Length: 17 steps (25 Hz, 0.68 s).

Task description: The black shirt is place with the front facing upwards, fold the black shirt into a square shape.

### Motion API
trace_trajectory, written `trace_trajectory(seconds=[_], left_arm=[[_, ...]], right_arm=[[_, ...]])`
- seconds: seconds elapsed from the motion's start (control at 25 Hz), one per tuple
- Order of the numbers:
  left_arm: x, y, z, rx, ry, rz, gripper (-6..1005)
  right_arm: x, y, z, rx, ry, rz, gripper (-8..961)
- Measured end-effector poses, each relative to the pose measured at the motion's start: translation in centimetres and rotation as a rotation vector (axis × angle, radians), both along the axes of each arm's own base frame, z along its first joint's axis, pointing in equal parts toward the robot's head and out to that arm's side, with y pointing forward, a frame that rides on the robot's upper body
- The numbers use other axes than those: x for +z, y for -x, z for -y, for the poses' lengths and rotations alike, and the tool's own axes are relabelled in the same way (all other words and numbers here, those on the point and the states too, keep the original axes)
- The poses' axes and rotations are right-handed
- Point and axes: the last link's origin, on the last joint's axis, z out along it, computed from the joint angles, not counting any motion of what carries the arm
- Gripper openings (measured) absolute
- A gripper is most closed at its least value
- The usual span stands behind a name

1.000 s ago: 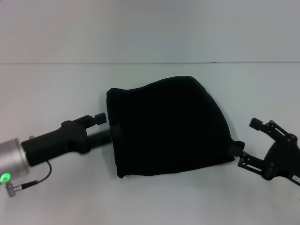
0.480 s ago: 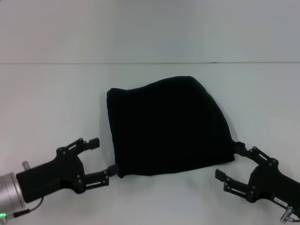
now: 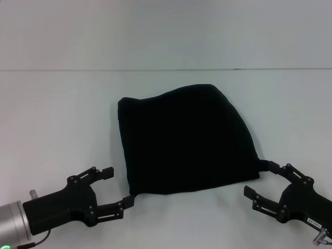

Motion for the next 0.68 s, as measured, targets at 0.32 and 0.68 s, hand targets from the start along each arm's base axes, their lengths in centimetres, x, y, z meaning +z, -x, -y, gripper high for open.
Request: trace_trajectory(seconds=[0.32,0.68], left_arm=[[0.04,-0.11,-0.12,-0.004,0.002,0.002,946],[0.04,-0.13,-0.08,-0.005,0.004,0.004,945]], right_arm=[[-0.01,-0.01,0.07,-0.001,0.001,-0.002,945],[0.01,-0.05,0.12,-0.003,-0.001,-0.004,945]])
